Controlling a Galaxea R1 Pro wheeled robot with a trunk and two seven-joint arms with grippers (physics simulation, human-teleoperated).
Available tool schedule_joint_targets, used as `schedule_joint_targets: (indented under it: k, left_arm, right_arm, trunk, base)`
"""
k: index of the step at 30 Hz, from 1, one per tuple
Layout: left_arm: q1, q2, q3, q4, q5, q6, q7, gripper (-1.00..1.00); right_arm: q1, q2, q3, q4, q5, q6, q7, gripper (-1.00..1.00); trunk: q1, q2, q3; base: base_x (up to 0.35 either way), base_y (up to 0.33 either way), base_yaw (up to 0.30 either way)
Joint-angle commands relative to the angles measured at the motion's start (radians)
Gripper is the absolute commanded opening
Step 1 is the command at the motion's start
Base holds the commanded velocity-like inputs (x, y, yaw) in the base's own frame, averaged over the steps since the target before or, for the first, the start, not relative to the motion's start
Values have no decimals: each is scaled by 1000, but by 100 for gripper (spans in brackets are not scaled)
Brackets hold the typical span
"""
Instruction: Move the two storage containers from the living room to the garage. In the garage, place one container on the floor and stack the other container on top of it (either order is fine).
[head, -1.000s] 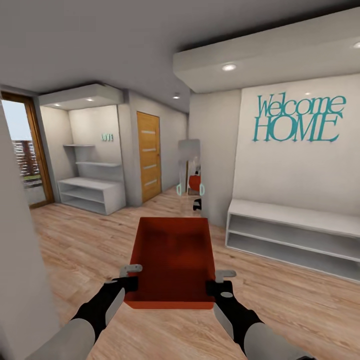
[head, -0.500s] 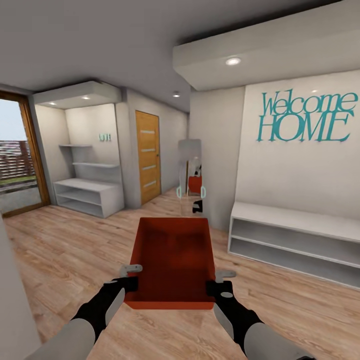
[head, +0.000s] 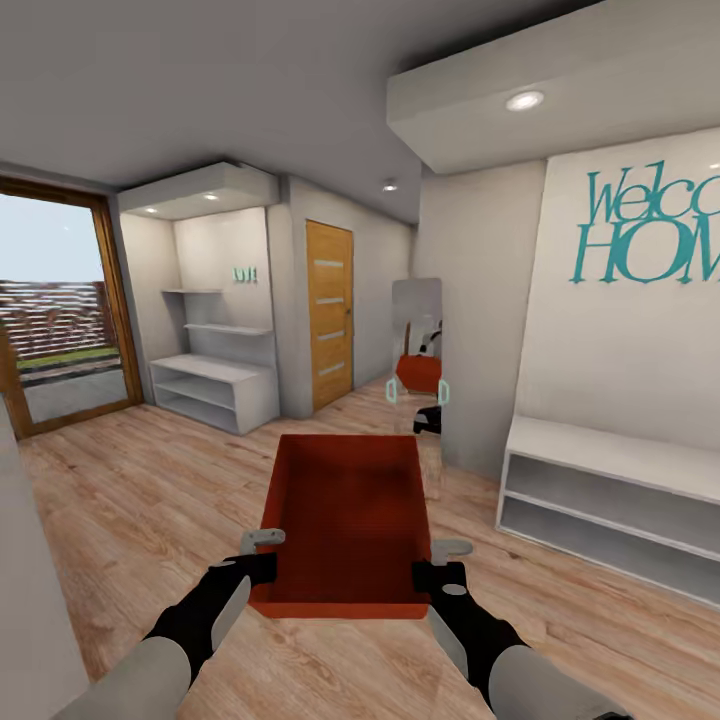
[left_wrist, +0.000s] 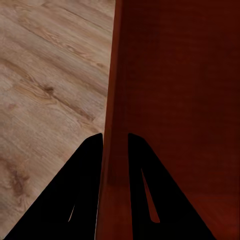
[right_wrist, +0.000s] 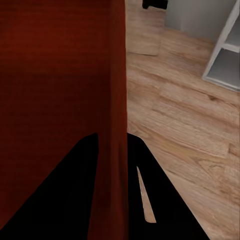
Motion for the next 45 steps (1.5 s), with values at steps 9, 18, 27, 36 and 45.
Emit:
schedule_joint_targets:
  k: [9, 18, 27, 36, 45]
  left_arm:
    - [0, 10, 8, -1, -7, 7, 41, -100]
    - [0, 10, 8, -1, -7, 7, 41, -100]
    - [0, 10, 8, 0, -7, 7, 41, -100]
    - [0, 10, 8, 2, -7, 7, 41, -100]
    - [0, 10, 8, 2, -7, 7, 41, -100]
  right_arm:
    - [-1, -1, -18, -6, 14, 1, -83, -100]
    - [-1, -1, -18, -6, 14, 3, -82, -100]
    - [-1, -1, -18, -6, 14, 1, -84, -100]
    - [-1, -1, -18, -6, 14, -1, -87, -100]
    - [-1, -1, -18, -6, 14, -1, -87, -100]
  trunk:
    - [1, -1, -1]
    - [1, -1, -1]
    - [1, -1, -1]
    - [1, -1, -1]
    - [1, -1, -1]
  base:
    - [321, 0, 85]
    - [321, 0, 1]
    - [321, 0, 0]
    - [321, 0, 177]
    - [322, 0, 235]
